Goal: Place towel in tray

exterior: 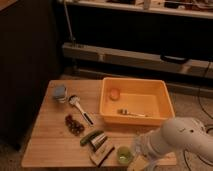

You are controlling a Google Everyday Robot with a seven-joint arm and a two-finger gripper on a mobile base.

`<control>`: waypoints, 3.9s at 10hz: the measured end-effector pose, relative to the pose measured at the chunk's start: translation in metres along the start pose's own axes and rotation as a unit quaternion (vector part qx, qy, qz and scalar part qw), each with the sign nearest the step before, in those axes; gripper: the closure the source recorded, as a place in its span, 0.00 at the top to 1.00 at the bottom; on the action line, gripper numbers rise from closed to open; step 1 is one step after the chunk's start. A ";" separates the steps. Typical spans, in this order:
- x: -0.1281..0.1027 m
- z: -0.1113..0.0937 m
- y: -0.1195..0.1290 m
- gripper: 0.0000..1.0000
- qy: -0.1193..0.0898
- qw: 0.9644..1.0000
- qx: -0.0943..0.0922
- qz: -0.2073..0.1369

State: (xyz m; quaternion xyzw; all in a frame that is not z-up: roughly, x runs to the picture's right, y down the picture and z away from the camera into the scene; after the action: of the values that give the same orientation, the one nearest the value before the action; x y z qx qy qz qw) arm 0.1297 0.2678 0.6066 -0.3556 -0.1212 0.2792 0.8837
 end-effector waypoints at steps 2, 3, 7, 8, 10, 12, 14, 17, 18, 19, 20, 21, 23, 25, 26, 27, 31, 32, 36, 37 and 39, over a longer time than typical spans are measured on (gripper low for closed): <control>0.008 0.004 -0.013 0.80 0.005 1.000 -0.006 -0.012; 0.012 0.013 -0.020 0.80 0.015 1.000 -0.004 -0.013; 0.030 0.034 -0.055 0.80 0.026 0.999 0.038 0.000; 0.037 0.038 -0.065 0.80 0.025 0.999 0.044 0.004; 0.043 0.047 -0.071 0.80 0.020 0.999 0.045 0.003; 0.050 0.068 -0.073 0.80 0.012 0.999 0.037 -0.003; 0.056 0.075 -0.073 0.80 -0.004 1.000 0.030 0.000; 0.061 0.087 -0.073 0.80 -0.024 0.999 0.023 0.006; 0.065 0.092 -0.074 0.80 -0.023 0.999 0.022 0.008; 0.067 0.094 -0.075 0.78 -0.022 0.999 0.022 0.008; 0.070 0.094 -0.077 0.73 -0.019 0.999 0.025 0.012; 0.075 0.094 -0.079 0.62 -0.016 0.999 0.030 0.019; 0.079 0.098 -0.081 0.41 -0.011 0.999 0.031 0.025; 0.084 0.100 -0.084 0.21 -0.001 0.999 0.033 0.038; 0.086 0.101 -0.087 0.11 0.014 0.998 0.035 0.050; 0.085 0.101 -0.088 0.04 0.024 0.998 0.035 0.055; 0.095 0.080 -0.090 0.00 0.046 0.994 0.044 0.093; 0.100 0.063 -0.087 0.00 0.053 0.993 0.047 0.096; 0.091 -0.035 -0.076 0.00 0.072 0.990 0.085 0.086; 0.088 -0.054 -0.075 0.00 0.074 0.989 0.094 0.084; 0.080 -0.113 -0.075 0.00 0.072 0.987 0.119 0.086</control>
State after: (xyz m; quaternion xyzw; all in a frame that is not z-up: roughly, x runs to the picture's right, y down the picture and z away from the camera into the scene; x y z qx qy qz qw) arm 0.2724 0.2061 0.5792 -0.2761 0.0078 0.3401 0.8989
